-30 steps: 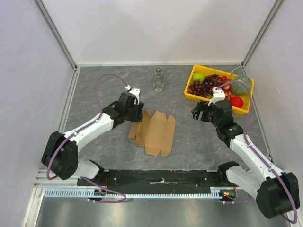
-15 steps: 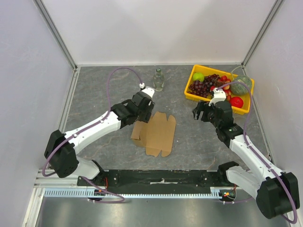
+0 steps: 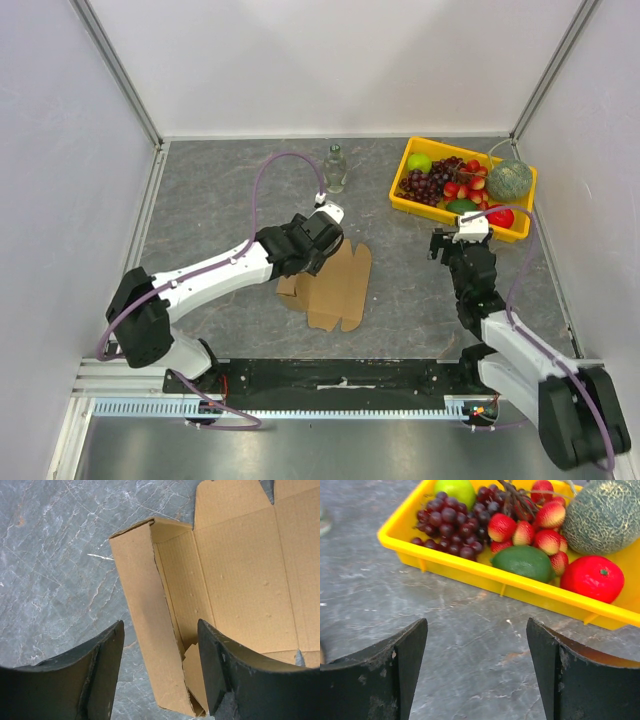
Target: Fold the paper box
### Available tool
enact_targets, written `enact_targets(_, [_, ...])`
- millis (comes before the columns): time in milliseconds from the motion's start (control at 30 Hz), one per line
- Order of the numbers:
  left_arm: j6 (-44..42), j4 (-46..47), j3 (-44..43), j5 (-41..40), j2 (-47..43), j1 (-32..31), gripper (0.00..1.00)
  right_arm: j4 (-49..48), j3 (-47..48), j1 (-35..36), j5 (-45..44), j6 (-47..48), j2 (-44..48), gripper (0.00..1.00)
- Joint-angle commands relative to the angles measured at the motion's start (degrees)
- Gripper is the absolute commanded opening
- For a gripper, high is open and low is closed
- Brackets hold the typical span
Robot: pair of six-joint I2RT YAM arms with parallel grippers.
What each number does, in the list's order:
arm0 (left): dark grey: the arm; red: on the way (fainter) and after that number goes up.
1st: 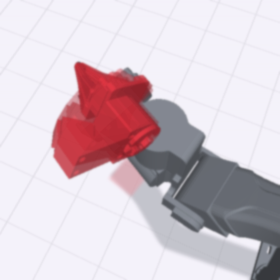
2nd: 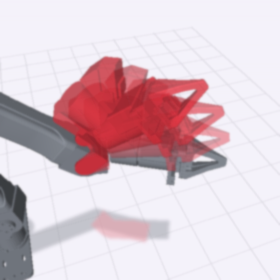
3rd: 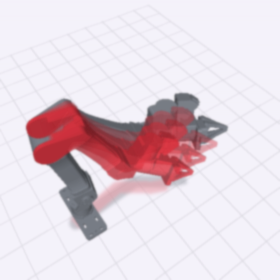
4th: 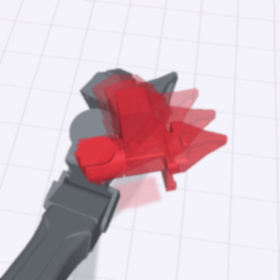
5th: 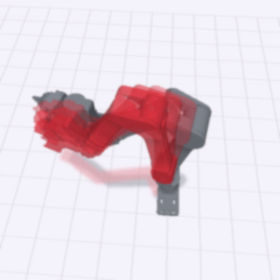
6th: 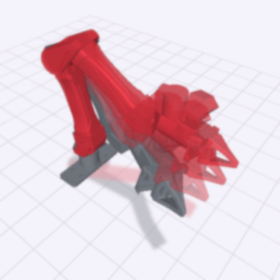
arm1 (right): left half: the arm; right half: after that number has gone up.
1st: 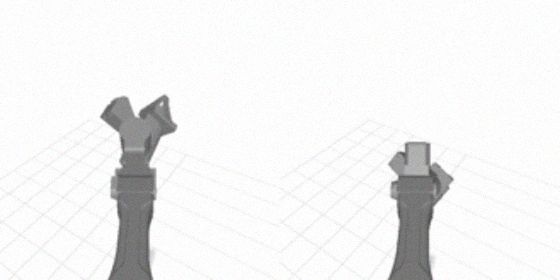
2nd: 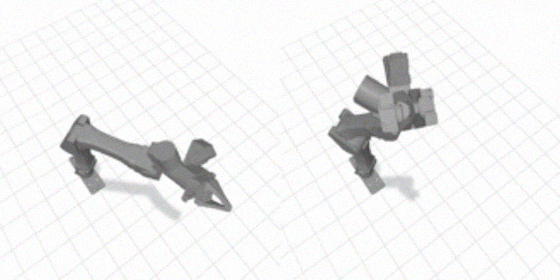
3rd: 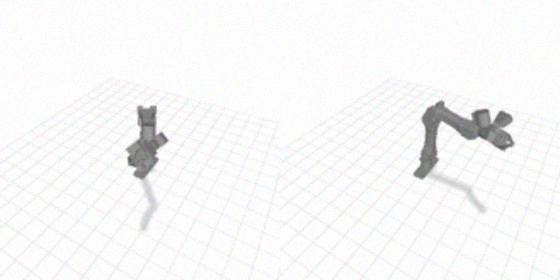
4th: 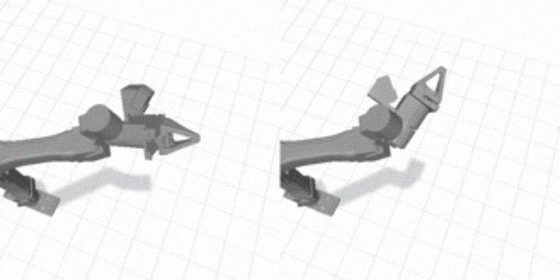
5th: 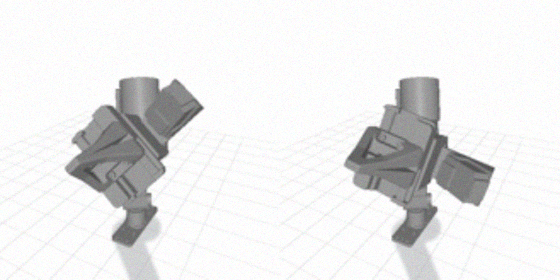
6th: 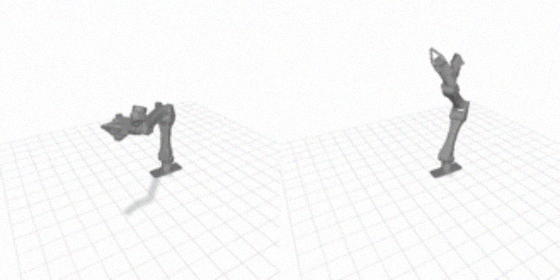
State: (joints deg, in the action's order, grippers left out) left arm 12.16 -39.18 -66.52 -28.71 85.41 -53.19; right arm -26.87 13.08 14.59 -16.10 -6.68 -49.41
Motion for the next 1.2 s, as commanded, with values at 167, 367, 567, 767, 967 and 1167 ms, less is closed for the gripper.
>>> enact_targets(167, [0.58, -1.69, -2.30, -2.05, 0.81, -0.07, 0.67, -35.26, -5.00, -3.25, -4.47, 6.14, -20.27, 0.85])
enact_targets(367, [-0.03, -2.13, -2.56, -2.14, 2.31, -0.34, 0.67, -46.23, -6.75, -4.13, -5.00, 8.08, -27.66, 0.86])
enact_targets(567, [-1.17, -3.01, -3.35, -4.33, 4.68, -1.04, 0.63, -52.92, -4.92, -3.78, -6.40, 8.80, -37.29, 0.88])
enact_targets(767, [-1.27, -3.80, -3.44, -5.48, 6.96, -1.30, 0.52, -47.57, -2.53, -3.95, -12.11, 6.77, -37.87, 0.98])
enact_targets(967, [-1.26, -4.15, -2.83, -5.83, 7.49, -1.48, 0.41, -45.71, -1.04, -4.22, -13.08, 5.27, -38.40, 0.98])
enact_targets(1167, [-0.56, -3.71, -1.07, -5.66, 7.58, -1.48, 0.32, -45.64, -0.95, -4.13, -13.08, 5.27, -38.57, 0.98])
